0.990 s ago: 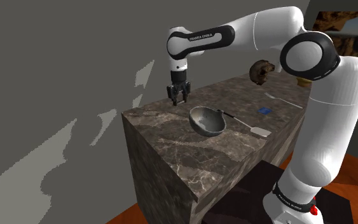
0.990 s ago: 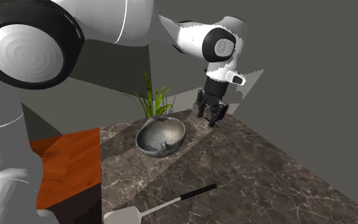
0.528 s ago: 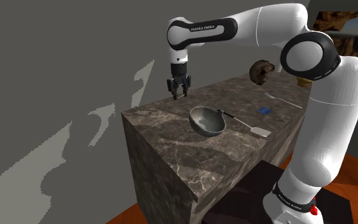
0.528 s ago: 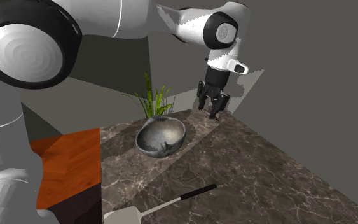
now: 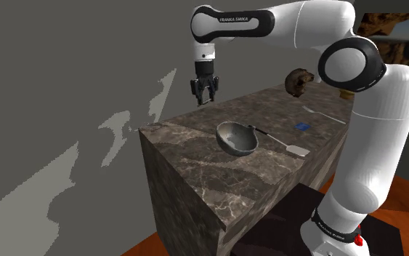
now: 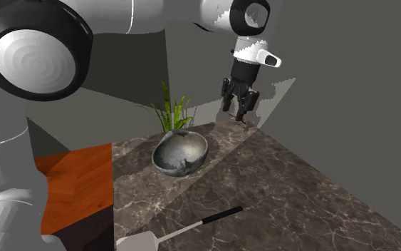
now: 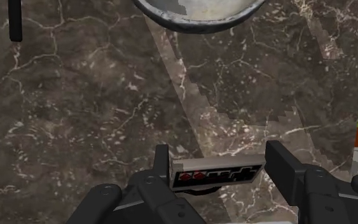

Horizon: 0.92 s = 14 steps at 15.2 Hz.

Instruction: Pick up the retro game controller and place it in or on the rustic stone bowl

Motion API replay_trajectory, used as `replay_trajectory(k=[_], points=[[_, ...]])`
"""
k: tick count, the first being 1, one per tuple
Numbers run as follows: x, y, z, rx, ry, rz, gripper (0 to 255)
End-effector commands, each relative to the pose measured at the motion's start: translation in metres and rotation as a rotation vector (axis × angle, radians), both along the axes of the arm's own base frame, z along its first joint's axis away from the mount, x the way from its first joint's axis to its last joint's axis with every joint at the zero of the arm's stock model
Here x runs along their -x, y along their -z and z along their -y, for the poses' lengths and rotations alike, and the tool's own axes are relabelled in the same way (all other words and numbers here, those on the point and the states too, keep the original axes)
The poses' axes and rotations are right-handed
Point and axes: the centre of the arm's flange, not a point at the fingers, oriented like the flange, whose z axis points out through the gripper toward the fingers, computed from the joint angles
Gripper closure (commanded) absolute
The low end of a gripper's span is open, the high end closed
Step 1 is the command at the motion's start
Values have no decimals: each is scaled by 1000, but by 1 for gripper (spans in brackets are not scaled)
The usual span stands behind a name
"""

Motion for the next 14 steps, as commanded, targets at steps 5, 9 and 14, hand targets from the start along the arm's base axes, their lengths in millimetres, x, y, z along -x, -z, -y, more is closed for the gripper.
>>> replay_trajectory(k=[5,9,14], points=[[13,-24,-2,0,0,0,255],[65,-27,-12,0,0,0,255],[130,-31,-25,0,0,0,255]])
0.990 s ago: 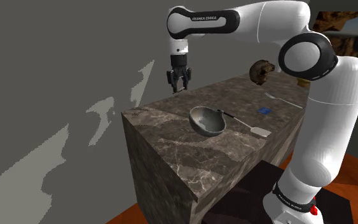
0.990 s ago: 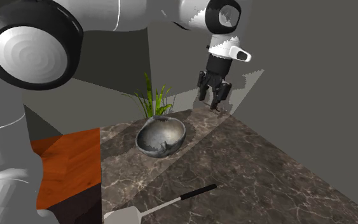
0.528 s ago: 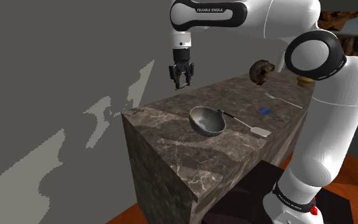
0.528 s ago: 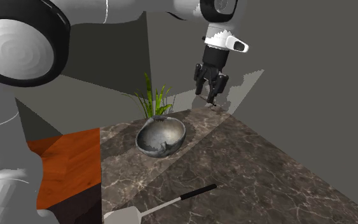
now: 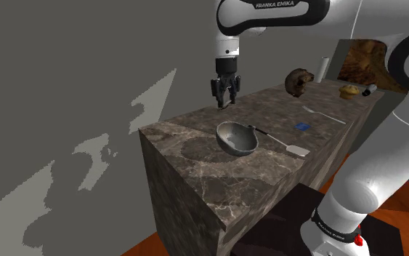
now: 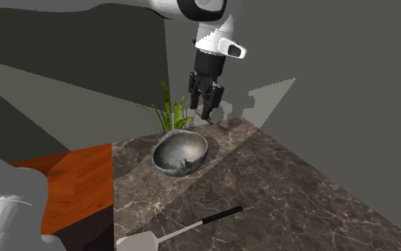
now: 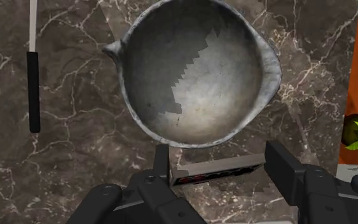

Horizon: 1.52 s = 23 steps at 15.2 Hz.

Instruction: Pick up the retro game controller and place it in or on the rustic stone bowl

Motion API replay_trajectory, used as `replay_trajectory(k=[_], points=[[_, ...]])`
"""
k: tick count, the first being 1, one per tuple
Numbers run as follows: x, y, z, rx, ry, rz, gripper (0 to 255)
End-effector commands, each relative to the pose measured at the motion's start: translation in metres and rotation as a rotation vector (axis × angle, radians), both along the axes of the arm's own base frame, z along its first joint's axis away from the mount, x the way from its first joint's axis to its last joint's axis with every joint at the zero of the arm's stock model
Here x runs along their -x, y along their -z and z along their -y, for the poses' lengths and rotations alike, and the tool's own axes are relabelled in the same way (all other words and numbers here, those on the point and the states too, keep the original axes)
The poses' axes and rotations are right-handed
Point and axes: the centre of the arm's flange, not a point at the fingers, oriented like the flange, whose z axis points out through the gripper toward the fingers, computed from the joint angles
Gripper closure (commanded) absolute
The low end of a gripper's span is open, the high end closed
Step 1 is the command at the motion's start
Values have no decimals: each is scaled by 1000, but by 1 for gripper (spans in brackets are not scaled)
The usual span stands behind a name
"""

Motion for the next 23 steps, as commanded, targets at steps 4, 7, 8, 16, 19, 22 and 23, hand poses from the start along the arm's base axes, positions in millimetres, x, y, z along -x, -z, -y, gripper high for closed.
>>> replay_trajectory(k=[4,7,8,16,19,22,23], points=[[66,-3,-12,0,0,0,255],[81,6,-15,0,0,0,255],[81,12,-15,0,0,0,255],[81,54,-15,0,0,0,255],[81,70,-15,0,0,0,255],[81,76,-15,0,0,0,255],[81,76,-15,0,0,0,255]])
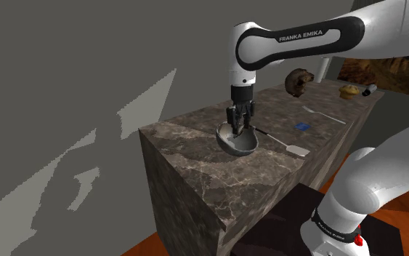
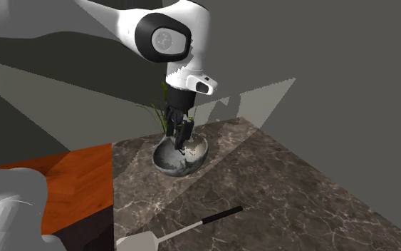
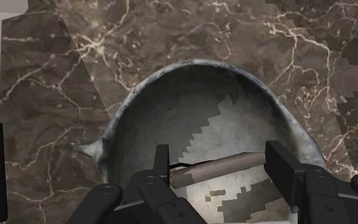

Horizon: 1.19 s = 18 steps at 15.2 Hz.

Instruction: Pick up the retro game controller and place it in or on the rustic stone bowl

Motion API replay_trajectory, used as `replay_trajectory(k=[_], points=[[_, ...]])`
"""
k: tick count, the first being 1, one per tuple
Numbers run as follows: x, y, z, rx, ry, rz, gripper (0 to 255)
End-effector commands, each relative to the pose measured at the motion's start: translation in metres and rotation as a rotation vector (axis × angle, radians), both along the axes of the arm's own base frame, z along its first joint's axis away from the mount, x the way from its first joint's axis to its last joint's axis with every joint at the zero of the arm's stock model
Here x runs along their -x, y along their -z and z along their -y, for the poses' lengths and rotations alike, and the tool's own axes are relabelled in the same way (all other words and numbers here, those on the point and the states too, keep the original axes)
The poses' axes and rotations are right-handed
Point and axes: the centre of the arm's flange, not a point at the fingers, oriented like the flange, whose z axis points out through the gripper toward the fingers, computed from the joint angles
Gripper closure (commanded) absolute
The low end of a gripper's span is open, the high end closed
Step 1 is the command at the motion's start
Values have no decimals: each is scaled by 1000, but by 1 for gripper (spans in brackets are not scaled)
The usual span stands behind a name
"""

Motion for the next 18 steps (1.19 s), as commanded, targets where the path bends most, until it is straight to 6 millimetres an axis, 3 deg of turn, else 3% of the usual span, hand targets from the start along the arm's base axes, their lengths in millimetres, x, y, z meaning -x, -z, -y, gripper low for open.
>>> replay_trajectory(k=[1,5,6,11,15,18], points=[[0,1,0,0,0,0,255],[0,1,0,0,0,0,255],[0,1,0,0,0,0,0],[0,1,0,0,0,0,0],[-9,-48,5,0,0,0,0],[-9,-48,5,0,0,0,0]])
